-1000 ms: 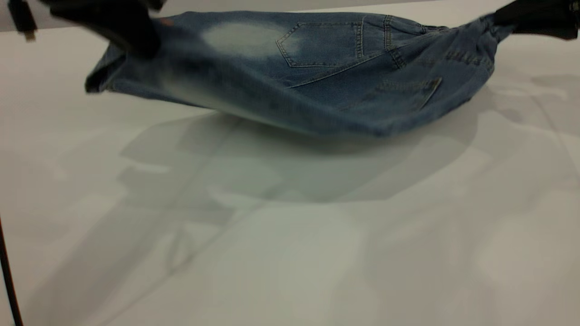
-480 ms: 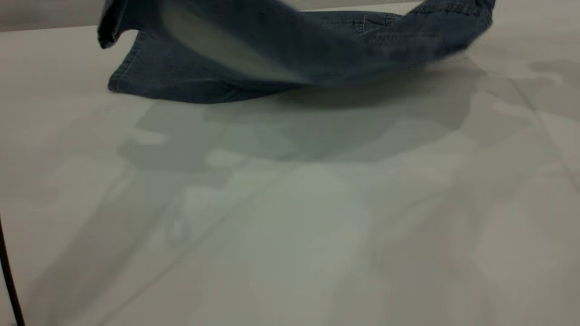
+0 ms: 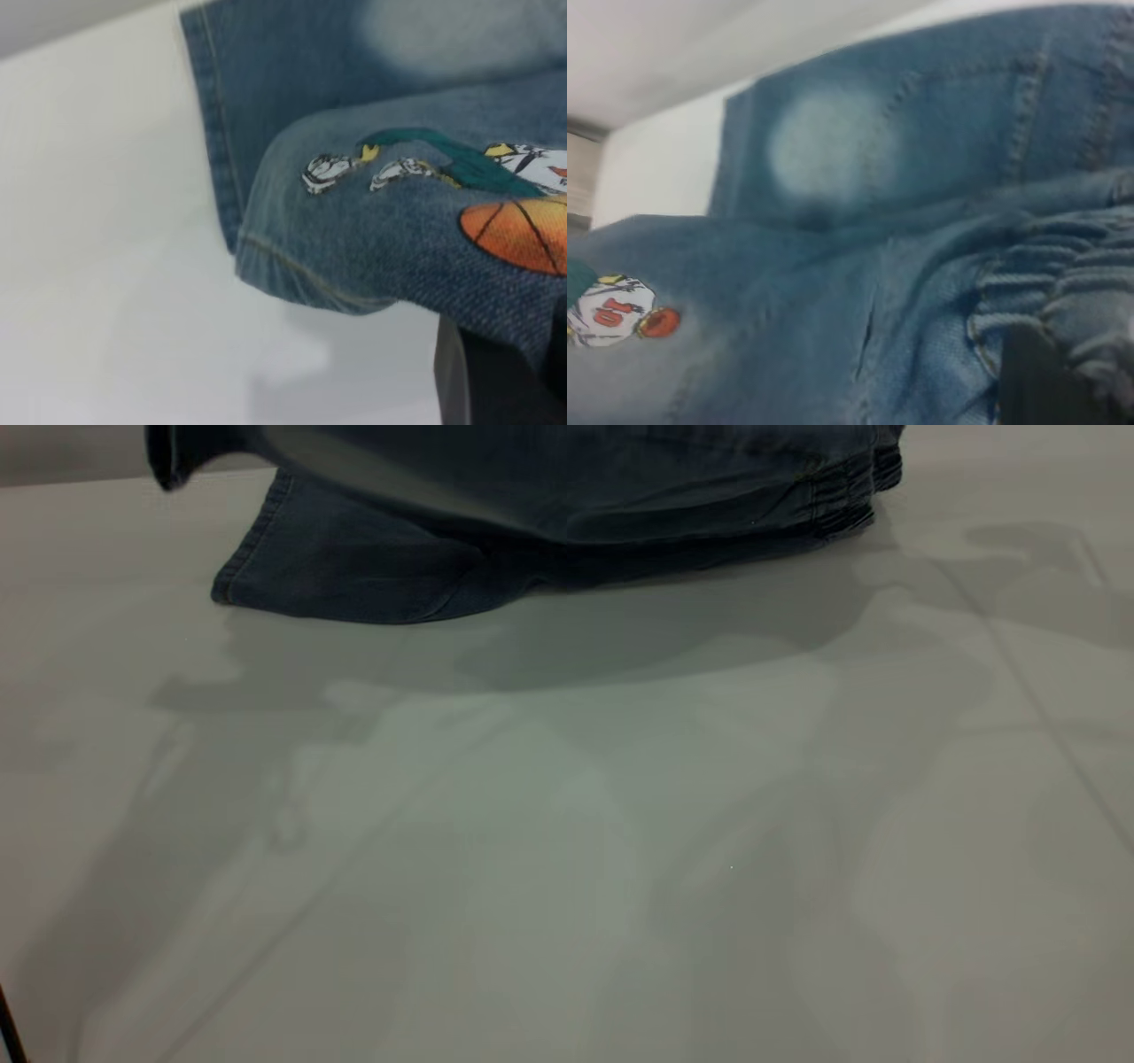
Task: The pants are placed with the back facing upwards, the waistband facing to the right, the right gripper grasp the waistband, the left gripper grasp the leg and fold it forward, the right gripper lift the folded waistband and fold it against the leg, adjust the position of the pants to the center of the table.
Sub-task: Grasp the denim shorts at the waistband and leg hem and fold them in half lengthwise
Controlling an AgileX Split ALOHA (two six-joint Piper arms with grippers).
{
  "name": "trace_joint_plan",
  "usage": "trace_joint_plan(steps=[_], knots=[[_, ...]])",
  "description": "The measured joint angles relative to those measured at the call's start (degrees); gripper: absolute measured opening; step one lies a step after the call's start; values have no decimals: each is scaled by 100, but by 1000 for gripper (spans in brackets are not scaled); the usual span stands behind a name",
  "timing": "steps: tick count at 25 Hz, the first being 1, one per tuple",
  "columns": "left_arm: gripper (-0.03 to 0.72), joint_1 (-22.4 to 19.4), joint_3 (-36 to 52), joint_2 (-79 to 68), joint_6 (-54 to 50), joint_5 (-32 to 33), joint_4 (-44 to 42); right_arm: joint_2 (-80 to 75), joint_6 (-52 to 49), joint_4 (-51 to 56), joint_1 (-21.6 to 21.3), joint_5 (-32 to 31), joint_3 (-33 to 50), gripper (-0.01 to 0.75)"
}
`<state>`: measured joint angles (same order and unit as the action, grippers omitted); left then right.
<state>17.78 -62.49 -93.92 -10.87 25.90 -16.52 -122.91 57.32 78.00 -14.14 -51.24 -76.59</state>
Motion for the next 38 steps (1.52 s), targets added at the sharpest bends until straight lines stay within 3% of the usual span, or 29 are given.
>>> trace_joint_plan(steps=[15, 22, 28, 38], knots=[[79, 39, -459, -89, -314, -30, 734, 15, -923, -444, -5, 254, -99, 43], [79, 132, -793, -89, -141, 678, 933, 20, -1344, -925, -10, 287, -99, 43], [79, 119, -1068, -332, -108, 898, 882, -1, -1552, -1291, 25, 306, -293, 43], [79, 119, -2437, -1654, 196, 1684, 893, -1, -2164, -1970, 50, 131, -988, 43]])
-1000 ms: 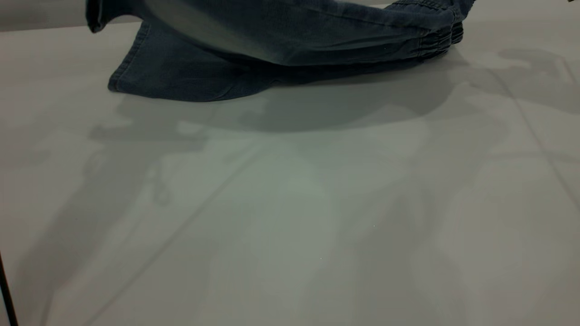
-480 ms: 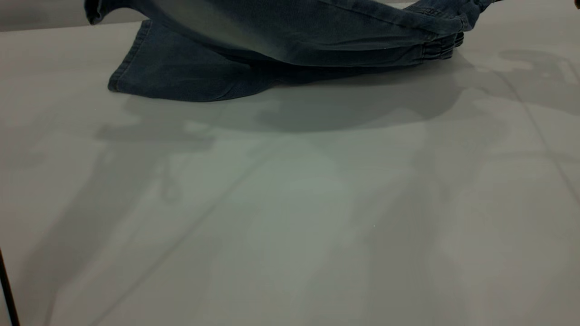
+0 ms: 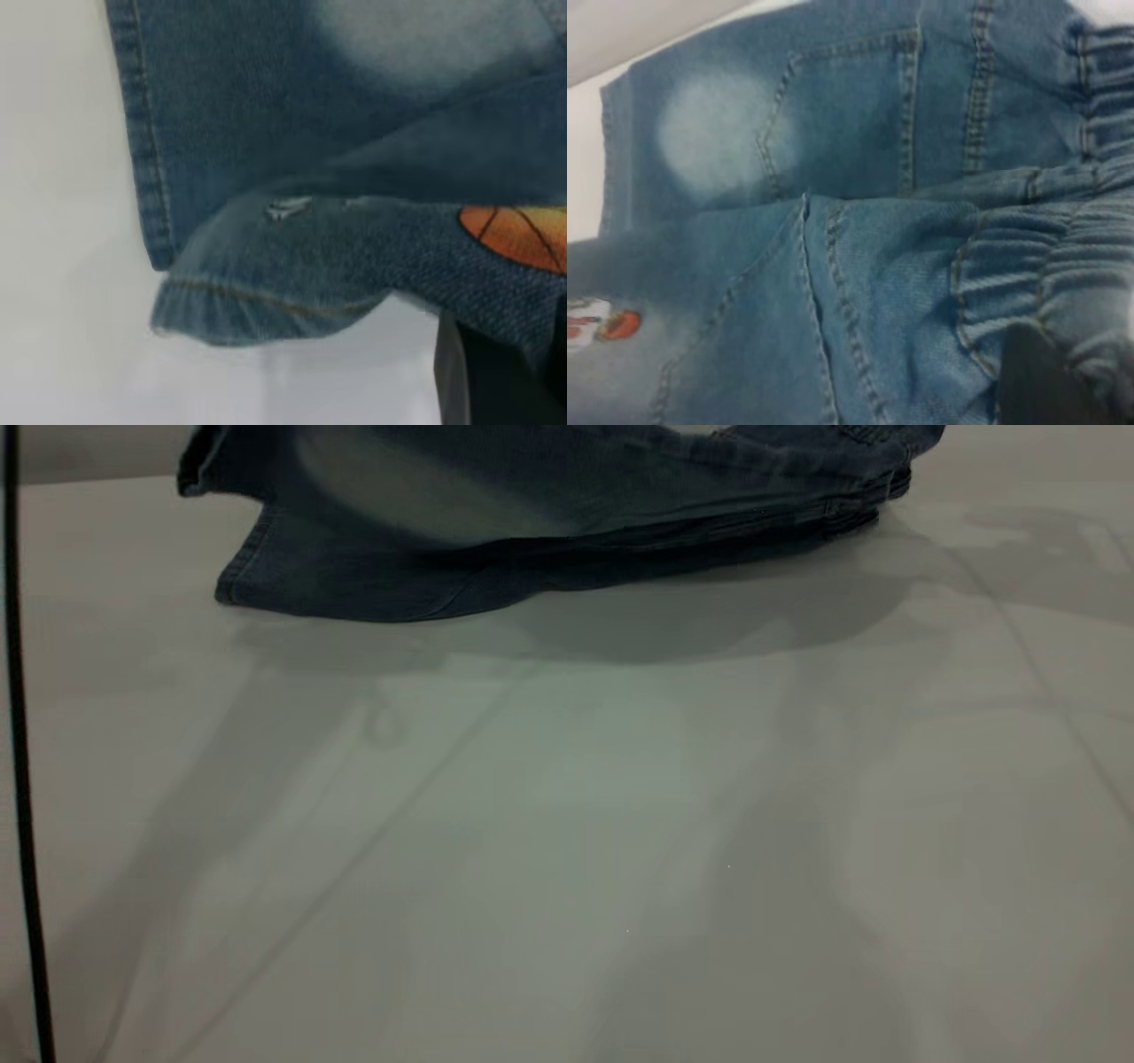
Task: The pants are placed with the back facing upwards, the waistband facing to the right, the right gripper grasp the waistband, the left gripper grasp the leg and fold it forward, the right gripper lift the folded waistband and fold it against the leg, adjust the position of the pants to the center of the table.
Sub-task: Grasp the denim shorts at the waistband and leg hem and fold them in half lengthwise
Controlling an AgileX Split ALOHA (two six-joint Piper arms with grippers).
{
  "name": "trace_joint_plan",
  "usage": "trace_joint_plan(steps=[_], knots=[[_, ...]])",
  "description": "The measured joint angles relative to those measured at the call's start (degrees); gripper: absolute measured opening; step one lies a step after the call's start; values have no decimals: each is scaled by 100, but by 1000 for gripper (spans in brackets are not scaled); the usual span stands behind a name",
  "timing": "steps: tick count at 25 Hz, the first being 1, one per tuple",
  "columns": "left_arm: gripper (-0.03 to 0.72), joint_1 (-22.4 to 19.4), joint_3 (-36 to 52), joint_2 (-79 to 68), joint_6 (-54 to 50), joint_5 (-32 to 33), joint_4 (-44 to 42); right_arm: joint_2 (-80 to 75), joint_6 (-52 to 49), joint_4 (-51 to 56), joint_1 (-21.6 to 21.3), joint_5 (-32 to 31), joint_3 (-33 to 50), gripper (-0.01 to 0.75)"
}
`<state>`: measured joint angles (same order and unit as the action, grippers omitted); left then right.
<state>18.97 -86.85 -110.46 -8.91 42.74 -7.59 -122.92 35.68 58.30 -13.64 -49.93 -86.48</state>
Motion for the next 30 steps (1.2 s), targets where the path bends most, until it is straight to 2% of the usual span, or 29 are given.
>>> trace_joint_plan(steps=[5, 9, 18, 26, 30], knots=[[79, -53, -819, -640, 106, 420, 15, -62, -45, -33, 0, -46, -108, 43], [79, -190, -1281, -940, 118, 491, -23, -322, -111, -106, 30, -138, -333, 43], [79, -581, -1552, -1333, 195, 400, -138, -1000, -125, -47, 169, -230, -1043, 43], [79, -584, -2153, -1859, 440, 329, -189, -1529, -109, -29, 416, -262, -1778, 45], [79, -584, -2437, -2082, 430, 356, -631, -1718, -61, 60, 467, -147, -1921, 45]])
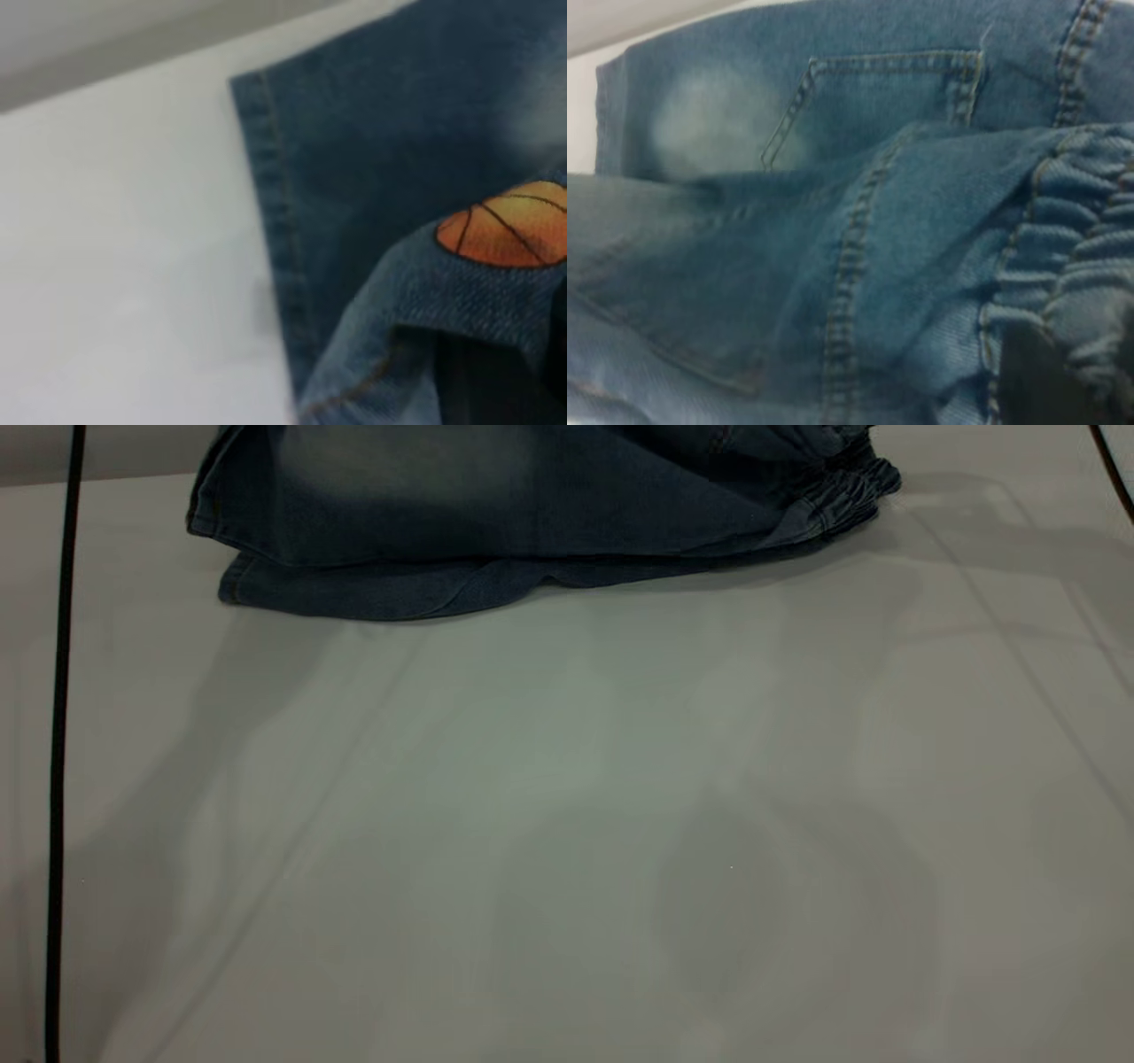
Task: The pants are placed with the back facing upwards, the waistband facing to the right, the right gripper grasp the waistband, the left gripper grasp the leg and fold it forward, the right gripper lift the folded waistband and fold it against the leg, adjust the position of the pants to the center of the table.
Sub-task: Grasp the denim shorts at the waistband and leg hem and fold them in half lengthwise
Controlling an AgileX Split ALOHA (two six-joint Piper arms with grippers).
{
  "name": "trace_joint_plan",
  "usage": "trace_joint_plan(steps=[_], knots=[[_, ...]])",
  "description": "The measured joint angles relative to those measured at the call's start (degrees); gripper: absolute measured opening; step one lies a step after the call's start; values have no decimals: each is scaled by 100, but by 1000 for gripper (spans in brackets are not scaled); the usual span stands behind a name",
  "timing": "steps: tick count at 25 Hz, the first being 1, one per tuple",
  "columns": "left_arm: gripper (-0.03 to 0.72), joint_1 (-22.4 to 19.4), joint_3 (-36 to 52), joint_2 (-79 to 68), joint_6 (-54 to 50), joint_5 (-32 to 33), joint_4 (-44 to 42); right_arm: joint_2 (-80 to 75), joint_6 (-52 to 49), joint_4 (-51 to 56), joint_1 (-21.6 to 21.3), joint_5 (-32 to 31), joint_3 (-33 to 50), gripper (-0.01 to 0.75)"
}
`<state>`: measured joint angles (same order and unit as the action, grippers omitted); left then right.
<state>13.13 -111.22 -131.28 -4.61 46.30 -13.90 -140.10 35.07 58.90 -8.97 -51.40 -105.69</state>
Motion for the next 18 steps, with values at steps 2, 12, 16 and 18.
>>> trace_joint_plan(steps=[2, 12, 16, 18], knots=[[79, 0, 0, -35, -7, -73, -220, -14, 0, 58, -6, 134, 0, 45], [79, 0, 0, -294, -24, -125, -737, -14, 332, 421, -10, 574, 0, 66], [79, 0, 5, -294, -31, -207, -865, -14, 451, 428, -10, 640, 0, 168], [79, 0, 5, -294, -31, -192, -889, -14, 451, 422, -10, 695, 0, 253]])
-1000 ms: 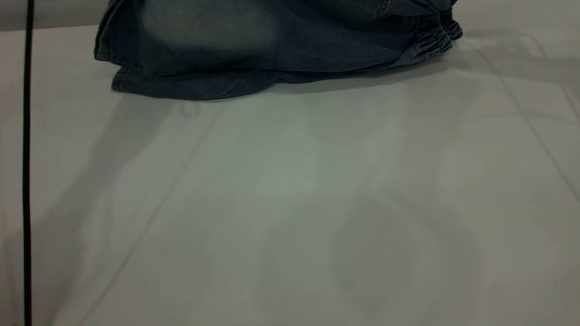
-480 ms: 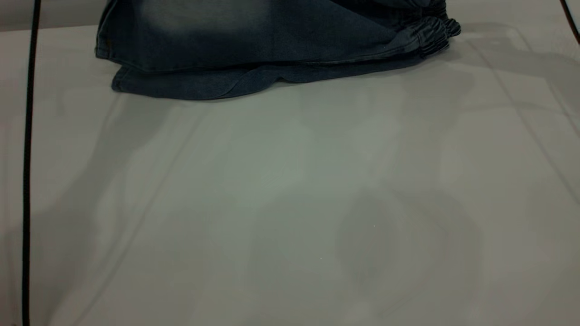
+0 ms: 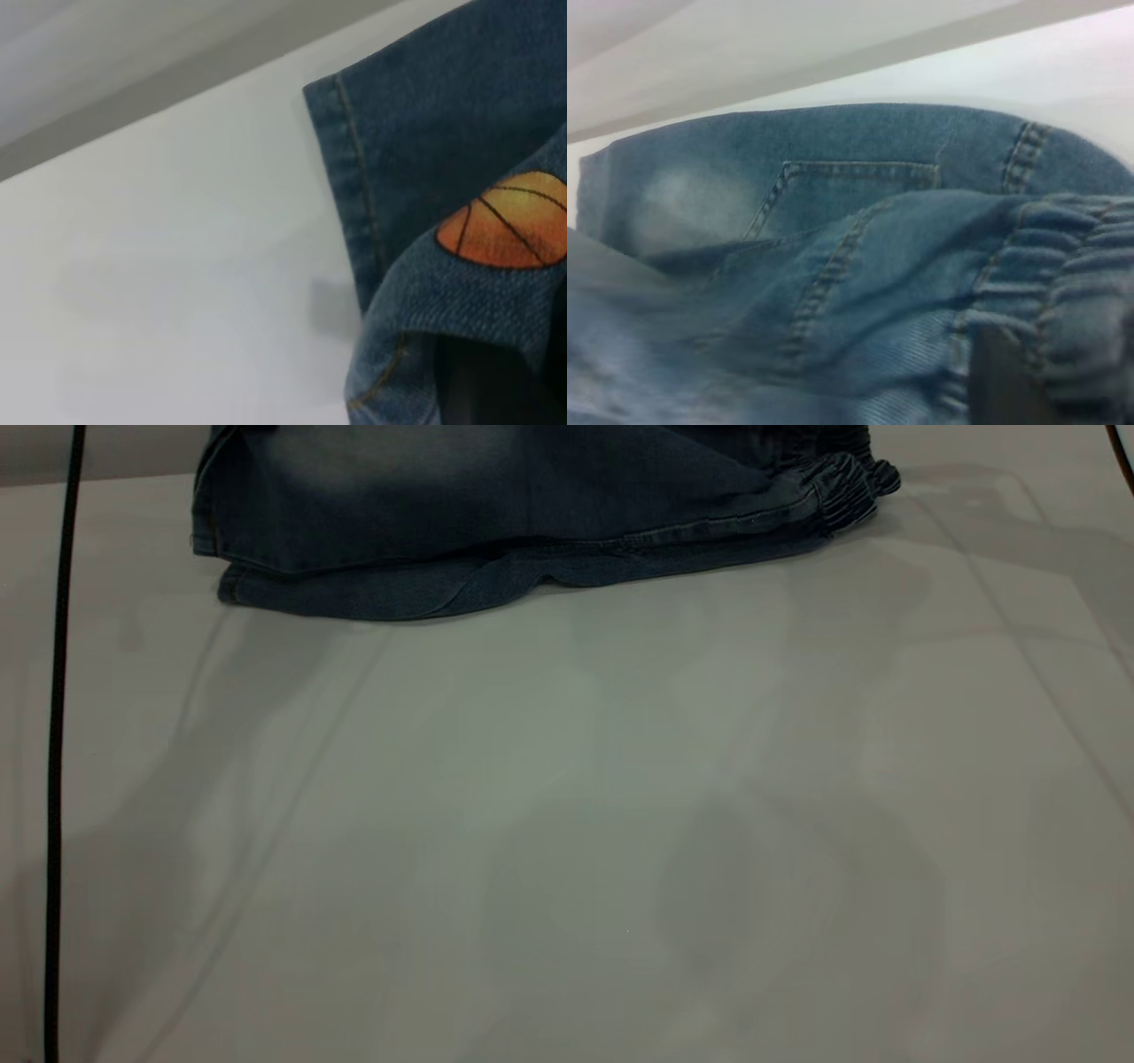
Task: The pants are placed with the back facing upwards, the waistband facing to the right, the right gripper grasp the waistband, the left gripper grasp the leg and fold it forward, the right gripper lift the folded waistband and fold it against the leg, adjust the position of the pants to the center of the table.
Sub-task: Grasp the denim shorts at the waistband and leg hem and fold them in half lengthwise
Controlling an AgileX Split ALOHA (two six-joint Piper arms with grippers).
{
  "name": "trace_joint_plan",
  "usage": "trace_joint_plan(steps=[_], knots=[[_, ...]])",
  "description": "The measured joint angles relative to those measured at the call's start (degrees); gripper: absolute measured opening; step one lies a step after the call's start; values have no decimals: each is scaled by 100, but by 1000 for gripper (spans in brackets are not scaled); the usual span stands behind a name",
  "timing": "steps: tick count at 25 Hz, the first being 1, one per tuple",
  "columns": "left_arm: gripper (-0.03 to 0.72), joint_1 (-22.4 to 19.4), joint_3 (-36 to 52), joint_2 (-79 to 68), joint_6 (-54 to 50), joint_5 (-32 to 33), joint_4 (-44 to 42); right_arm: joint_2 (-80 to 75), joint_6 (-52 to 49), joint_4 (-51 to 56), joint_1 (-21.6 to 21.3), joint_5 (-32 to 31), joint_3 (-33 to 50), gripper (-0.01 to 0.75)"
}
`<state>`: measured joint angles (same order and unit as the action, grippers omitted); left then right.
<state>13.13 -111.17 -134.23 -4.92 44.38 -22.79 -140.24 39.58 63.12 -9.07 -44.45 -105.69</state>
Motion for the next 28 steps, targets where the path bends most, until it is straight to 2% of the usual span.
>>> trace_joint_plan(steps=[5, 9, 14, 21, 24, 28], knots=[[79, 0, 0, 0, 0, -28, -207, 0, 0, 0, -2, 226, 0, 477], [79, 0, 0, 0, 0, -119, -449, 0, 0, 21, -6, 358, 0, 570], [79, 0, 0, -57, 7, -451, -515, 0, 0, 20, -6, 352, 0, 582], [97, 6, 12, -188, 251, -479, -758, 0, 0, 1, -6, 279, -4, 582], [172, 6, 12, -188, 300, -627, -775, 8, -5, 1, -6, 279, -4, 582], [333, 6, 12, -188, 300, -790, -811, 66, -40, -18, -15, 279, -4, 582]])
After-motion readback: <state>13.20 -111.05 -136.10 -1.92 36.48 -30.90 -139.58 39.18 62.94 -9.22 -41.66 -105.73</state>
